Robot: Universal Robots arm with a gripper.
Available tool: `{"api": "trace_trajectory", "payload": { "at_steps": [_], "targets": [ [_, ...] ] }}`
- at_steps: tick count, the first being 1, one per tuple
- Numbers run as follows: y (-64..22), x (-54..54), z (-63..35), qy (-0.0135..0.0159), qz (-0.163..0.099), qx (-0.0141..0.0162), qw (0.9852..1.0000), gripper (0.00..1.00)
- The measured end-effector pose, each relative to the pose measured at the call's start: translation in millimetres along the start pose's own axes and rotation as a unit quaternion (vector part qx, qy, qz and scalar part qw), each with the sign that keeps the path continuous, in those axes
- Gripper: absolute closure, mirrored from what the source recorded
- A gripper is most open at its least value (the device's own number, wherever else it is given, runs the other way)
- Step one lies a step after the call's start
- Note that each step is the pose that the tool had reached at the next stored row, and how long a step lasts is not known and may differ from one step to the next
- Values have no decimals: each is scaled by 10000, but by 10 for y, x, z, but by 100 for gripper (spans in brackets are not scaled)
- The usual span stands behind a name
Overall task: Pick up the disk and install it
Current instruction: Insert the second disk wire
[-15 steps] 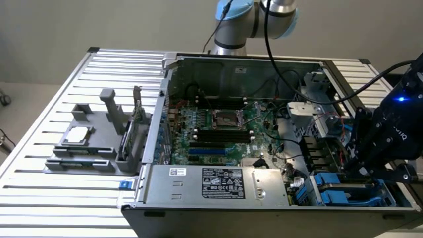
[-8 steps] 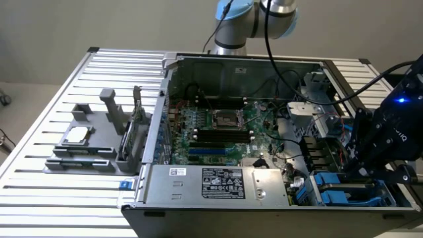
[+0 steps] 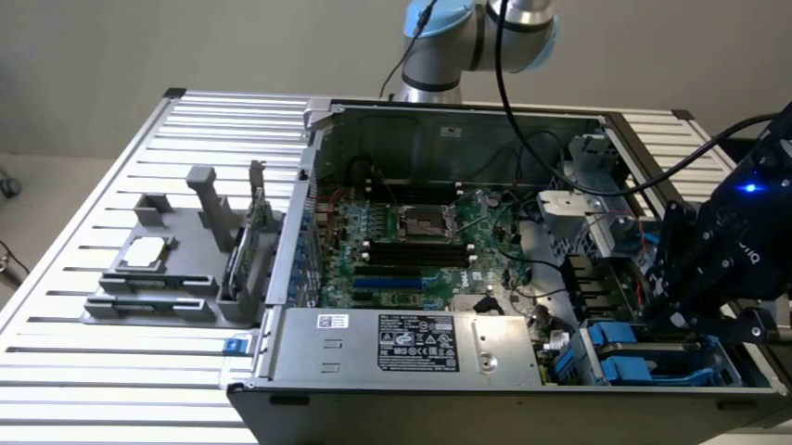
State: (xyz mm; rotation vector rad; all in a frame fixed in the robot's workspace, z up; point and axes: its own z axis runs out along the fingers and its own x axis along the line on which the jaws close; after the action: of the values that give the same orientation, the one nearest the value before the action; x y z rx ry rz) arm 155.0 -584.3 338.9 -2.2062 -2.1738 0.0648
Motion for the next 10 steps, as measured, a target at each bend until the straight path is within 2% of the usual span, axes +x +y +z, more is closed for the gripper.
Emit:
{"api": "trace_trajectory", "payload": {
  "at_steps": [10],
  "targets": [
    [-6,-2,2,29,-2,0,10000,84]
  ]
}}
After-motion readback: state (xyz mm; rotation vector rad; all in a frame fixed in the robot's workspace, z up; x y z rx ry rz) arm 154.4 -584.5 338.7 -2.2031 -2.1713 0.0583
